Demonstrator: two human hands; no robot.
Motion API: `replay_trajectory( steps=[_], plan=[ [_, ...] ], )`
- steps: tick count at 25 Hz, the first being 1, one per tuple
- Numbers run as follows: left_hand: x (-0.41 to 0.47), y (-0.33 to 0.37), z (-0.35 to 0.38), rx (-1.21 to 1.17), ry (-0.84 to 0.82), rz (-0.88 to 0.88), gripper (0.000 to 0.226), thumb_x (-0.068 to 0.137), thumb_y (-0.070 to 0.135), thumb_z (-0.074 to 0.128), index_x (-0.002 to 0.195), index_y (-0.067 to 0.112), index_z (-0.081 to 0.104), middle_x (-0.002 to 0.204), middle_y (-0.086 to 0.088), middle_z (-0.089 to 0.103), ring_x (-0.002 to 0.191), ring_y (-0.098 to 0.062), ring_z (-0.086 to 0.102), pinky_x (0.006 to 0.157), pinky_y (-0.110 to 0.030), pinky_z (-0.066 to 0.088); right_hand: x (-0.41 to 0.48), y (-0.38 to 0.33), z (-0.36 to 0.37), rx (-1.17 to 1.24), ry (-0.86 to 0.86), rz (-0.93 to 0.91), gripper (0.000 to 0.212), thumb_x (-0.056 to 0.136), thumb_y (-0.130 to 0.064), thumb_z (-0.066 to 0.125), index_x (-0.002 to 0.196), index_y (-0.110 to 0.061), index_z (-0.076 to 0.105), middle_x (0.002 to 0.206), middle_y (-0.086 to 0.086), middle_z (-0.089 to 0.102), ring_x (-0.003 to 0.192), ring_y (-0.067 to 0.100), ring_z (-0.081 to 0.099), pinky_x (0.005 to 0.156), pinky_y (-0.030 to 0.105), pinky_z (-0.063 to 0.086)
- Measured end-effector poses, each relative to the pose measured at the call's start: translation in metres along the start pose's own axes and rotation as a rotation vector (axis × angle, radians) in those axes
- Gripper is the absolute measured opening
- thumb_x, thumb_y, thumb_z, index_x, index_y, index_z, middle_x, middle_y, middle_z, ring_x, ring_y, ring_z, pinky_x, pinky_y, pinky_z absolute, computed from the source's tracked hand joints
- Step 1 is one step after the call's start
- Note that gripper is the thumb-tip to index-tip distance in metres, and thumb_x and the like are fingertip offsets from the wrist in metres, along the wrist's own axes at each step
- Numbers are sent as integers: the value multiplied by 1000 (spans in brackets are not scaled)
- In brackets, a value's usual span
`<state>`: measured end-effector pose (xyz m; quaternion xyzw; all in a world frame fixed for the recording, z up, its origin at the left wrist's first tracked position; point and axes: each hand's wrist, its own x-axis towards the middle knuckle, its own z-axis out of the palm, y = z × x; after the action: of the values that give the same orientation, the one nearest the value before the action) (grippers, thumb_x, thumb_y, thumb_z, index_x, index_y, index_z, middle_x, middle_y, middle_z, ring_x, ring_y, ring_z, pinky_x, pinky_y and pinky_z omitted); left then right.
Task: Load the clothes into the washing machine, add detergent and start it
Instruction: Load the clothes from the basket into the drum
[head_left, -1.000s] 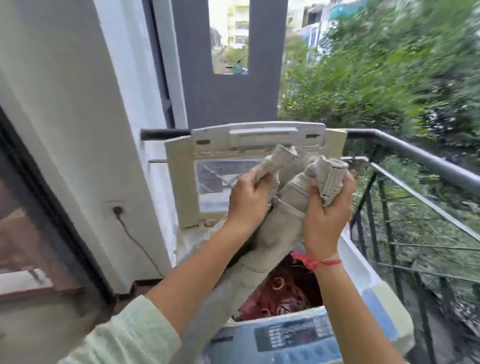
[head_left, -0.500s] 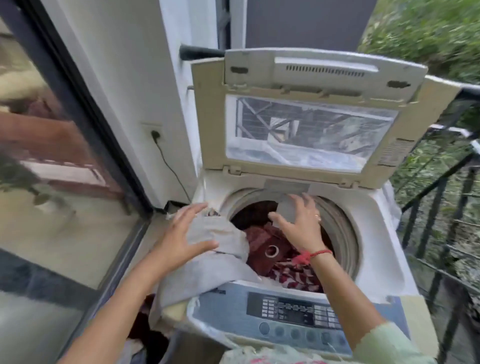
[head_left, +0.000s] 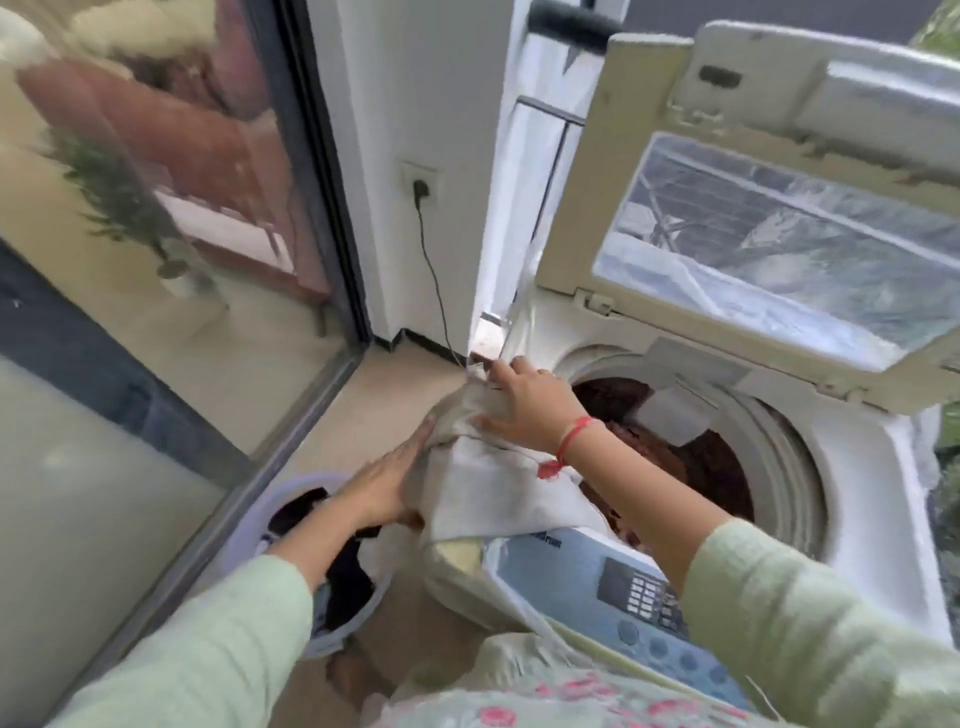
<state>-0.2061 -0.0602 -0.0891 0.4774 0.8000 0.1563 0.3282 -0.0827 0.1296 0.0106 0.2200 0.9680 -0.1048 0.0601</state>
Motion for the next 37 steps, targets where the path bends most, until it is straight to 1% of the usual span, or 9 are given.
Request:
replay_trajectory(
  steps=[3, 6, 9, 15, 22, 26, 31, 34, 37],
  plan=[
    [5, 2, 8, -75, 113, -24, 99, 68, 38, 64, 144, 49, 3, 112, -7, 64, 97, -29, 62, 79, -40, 52, -24, 4, -5, 20, -42, 19, 88, 65, -82, 53, 129, -25, 34, 116, 5, 52, 106, 29, 55, 88, 42, 44],
    [8, 10, 11, -74, 280, 9, 40, 76, 24, 51, 116, 24, 57, 100, -13, 67, 92, -32, 63, 68, -36, 47, -51, 3, -2, -4, -198, -19, 132, 48, -85, 61, 149, -29, -3, 139, 7, 34, 128, 29, 34, 105, 46, 31],
    [-6, 6, 14, -156, 422, -35, 24, 75, 17, 45, 88, 26, 62, 90, -13, 59, 85, -35, 61, 63, -38, 44, -61, 3, 9, 89, -166, -31, 132, 51, -79, 67, 145, -40, -16, 143, 9, 25, 133, 30, 24, 109, 47, 30],
    [-28, 64, -36, -1, 1043, 24, 15, 79, 2, 57, 89, 12, 57, 128, -19, 45, 126, -38, 37, 102, -50, 30, -75, 23, 35, 354, 294, 17, 72, 76, -62, 50, 141, -48, 21, 99, -3, 45, 94, 21, 45, 82, 42, 42],
    [11, 234, -25, 381, 1062, 711, 19, 102, 19, 33, 94, 16, 50, 130, -4, 57, 130, -35, 40, 103, -73, 8, -148, 165, -17, 814, 786, 263, 72, 72, 9, 51, 125, -40, 49, 110, 3, 56, 104, 23, 53, 90, 44, 44],
    [89, 270, 32, 373, 871, 748, 16, 93, 9, 42, 102, 21, 48, 121, -1, 65, 124, -30, 51, 102, -72, 16, -191, 230, 4, 449, 731, 517, 73, 74, 3, 51, 140, -26, 38, 115, 12, 51, 105, 26, 50, 90, 38, 42],
    [134, 240, 105, 442, -327, -43, 49, 89, 24, 50, 137, 17, 43, 145, -7, 41, 138, -28, 30, 113, -52, 19, -187, 255, 74, 130, -695, 423, 55, 91, -20, 51, 144, -23, 36, 137, 10, 51, 123, 28, 52, 102, 34, 42],
    [130, 249, 116, 215, -678, -58, 37, 91, 28, 55, 122, 8, 59, 125, -9, 59, 114, -26, 56, 94, -34, 44, -181, 243, 79, 134, -695, 389, 46, 91, -22, 50, 137, -17, 45, 137, 11, 51, 125, 26, 50, 102, 31, 41],
    [131, 263, 96, 100, -399, 142, 32, 92, 24, 53, 121, 11, 57, 118, -8, 58, 110, -22, 55, 88, -29, 43, -172, 242, 73, 224, -543, 430, 47, 92, -21, 45, 139, -19, 43, 137, 8, 52, 125, 24, 50, 102, 27, 38]
  ],
)
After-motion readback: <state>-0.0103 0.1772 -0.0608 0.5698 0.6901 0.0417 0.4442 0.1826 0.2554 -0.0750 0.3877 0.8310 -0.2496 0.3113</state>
